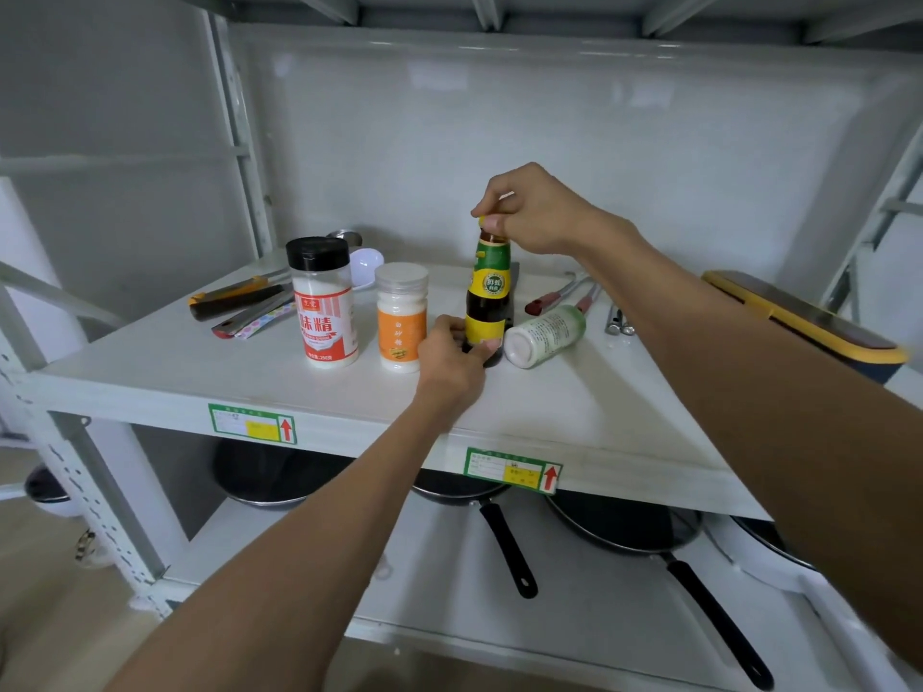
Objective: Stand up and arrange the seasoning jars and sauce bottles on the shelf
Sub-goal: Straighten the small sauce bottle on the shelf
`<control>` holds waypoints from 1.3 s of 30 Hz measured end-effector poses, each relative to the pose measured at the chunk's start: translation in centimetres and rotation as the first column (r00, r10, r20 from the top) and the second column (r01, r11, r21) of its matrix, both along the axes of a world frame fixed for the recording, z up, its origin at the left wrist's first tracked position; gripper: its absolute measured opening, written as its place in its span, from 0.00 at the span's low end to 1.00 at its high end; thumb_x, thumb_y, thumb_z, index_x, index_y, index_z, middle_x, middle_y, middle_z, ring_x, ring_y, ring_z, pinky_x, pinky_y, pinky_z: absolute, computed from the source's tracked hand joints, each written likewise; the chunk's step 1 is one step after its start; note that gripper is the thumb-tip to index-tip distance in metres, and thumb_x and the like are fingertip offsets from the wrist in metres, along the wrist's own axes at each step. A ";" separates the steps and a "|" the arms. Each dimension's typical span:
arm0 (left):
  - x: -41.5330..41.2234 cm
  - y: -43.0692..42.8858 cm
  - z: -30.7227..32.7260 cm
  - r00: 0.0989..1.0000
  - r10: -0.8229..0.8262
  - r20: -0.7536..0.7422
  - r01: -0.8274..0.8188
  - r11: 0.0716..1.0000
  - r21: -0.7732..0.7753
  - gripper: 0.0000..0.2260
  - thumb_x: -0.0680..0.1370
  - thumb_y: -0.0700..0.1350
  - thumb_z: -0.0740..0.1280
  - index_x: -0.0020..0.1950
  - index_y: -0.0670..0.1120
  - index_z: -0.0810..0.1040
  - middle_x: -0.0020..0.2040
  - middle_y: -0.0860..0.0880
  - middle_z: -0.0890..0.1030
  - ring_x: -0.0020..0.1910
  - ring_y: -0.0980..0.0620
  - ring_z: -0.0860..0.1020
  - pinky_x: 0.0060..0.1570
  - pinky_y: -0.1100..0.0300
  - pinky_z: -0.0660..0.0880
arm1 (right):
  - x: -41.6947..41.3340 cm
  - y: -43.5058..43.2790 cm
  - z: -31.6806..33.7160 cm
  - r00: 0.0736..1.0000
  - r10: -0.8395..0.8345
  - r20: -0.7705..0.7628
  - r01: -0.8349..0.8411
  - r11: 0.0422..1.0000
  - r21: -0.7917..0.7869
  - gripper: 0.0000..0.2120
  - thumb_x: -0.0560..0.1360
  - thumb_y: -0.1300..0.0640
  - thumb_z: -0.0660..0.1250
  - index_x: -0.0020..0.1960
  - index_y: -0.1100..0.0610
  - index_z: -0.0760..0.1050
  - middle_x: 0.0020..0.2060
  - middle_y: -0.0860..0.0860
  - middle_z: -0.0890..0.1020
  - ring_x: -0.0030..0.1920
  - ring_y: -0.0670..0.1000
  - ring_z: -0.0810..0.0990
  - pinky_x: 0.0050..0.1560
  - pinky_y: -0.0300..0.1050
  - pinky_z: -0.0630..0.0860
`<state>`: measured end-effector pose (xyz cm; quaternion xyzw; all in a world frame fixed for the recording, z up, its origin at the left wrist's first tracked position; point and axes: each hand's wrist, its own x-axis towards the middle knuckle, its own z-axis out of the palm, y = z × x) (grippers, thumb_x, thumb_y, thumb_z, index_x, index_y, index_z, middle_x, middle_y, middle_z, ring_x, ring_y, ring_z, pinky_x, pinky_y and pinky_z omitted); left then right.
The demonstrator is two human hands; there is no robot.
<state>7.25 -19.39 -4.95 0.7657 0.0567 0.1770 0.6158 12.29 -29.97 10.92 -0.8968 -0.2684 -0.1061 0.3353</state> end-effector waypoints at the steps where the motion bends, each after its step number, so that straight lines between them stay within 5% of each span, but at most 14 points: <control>1: -0.1 0.0 0.1 1.000 0.001 0.003 -0.001 1.000 -0.002 0.16 0.75 0.42 0.73 0.59 0.41 0.73 0.47 0.50 0.78 0.40 0.60 0.75 0.31 0.75 0.71 | 0.0 0.0 0.1 1.000 0.005 -0.003 -0.005 1.000 -0.013 0.05 0.77 0.64 0.65 0.51 0.59 0.79 0.57 0.58 0.82 0.57 0.53 0.81 0.56 0.43 0.77; 7: -0.4 0.0 0.2 0.999 -0.050 0.017 0.048 0.995 0.091 0.21 0.74 0.45 0.74 0.65 0.43 0.73 0.55 0.49 0.80 0.49 0.54 0.76 0.44 0.67 0.70 | -0.7 -0.2 0.9 0.997 0.043 -0.060 -0.050 0.993 -0.110 0.12 0.79 0.67 0.62 0.60 0.63 0.77 0.54 0.54 0.79 0.55 0.48 0.77 0.43 0.33 0.73; 11: -0.3 0.1 0.2 1.000 -0.023 -0.011 0.024 0.999 0.037 0.23 0.71 0.47 0.76 0.60 0.44 0.71 0.51 0.50 0.79 0.44 0.56 0.77 0.33 0.74 0.68 | -0.5 -0.1 1.8 0.998 0.013 -0.065 -0.022 0.988 -0.151 0.09 0.76 0.58 0.69 0.56 0.55 0.84 0.59 0.54 0.81 0.63 0.51 0.76 0.63 0.48 0.74; 16: -0.5 0.0 0.4 0.995 -0.090 -0.036 0.091 0.996 0.014 0.24 0.71 0.42 0.77 0.61 0.42 0.68 0.51 0.50 0.76 0.44 0.56 0.75 0.25 0.76 0.71 | -0.6 -0.1 1.5 0.998 -0.049 0.028 0.051 0.995 -0.080 0.07 0.73 0.57 0.73 0.50 0.53 0.86 0.51 0.53 0.84 0.58 0.52 0.79 0.57 0.46 0.77; 20: -0.5 0.2 0.2 0.992 -0.122 -0.015 0.123 0.988 0.095 0.27 0.72 0.42 0.75 0.68 0.42 0.68 0.56 0.50 0.76 0.53 0.54 0.75 0.34 0.77 0.71 | -0.8 -0.1 1.7 0.998 -0.066 0.023 0.068 0.995 -0.074 0.09 0.72 0.62 0.73 0.51 0.54 0.85 0.50 0.55 0.84 0.54 0.52 0.81 0.45 0.40 0.76; 23: -0.6 0.3 0.1 0.992 -0.124 -0.016 0.125 0.982 0.142 0.26 0.72 0.41 0.75 0.67 0.44 0.70 0.58 0.48 0.79 0.55 0.51 0.77 0.47 0.65 0.72 | -0.8 -0.5 1.6 0.998 -0.060 0.006 0.060 0.997 -0.043 0.10 0.72 0.64 0.73 0.52 0.56 0.84 0.49 0.54 0.84 0.54 0.51 0.82 0.47 0.40 0.78; 28: -0.8 0.2 0.3 0.992 -0.126 -0.028 0.129 0.984 0.127 0.25 0.69 0.41 0.77 0.62 0.44 0.70 0.51 0.53 0.76 0.43 0.60 0.75 0.33 0.73 0.68 | -0.7 -0.7 1.6 0.999 -0.036 0.000 0.036 0.998 -0.048 0.10 0.72 0.66 0.72 0.51 0.57 0.85 0.50 0.56 0.85 0.55 0.52 0.82 0.58 0.47 0.79; 39: -1.0 -0.2 0.6 0.995 -0.095 -0.041 0.100 0.982 0.160 0.24 0.69 0.42 0.78 0.59 0.45 0.69 0.50 0.52 0.77 0.40 0.63 0.74 0.31 0.72 0.67 | -1.5 -0.8 1.3 0.998 -0.031 -0.046 0.030 0.999 -0.020 0.12 0.74 0.68 0.70 0.55 0.58 0.84 0.54 0.55 0.84 0.57 0.49 0.81 0.56 0.41 0.79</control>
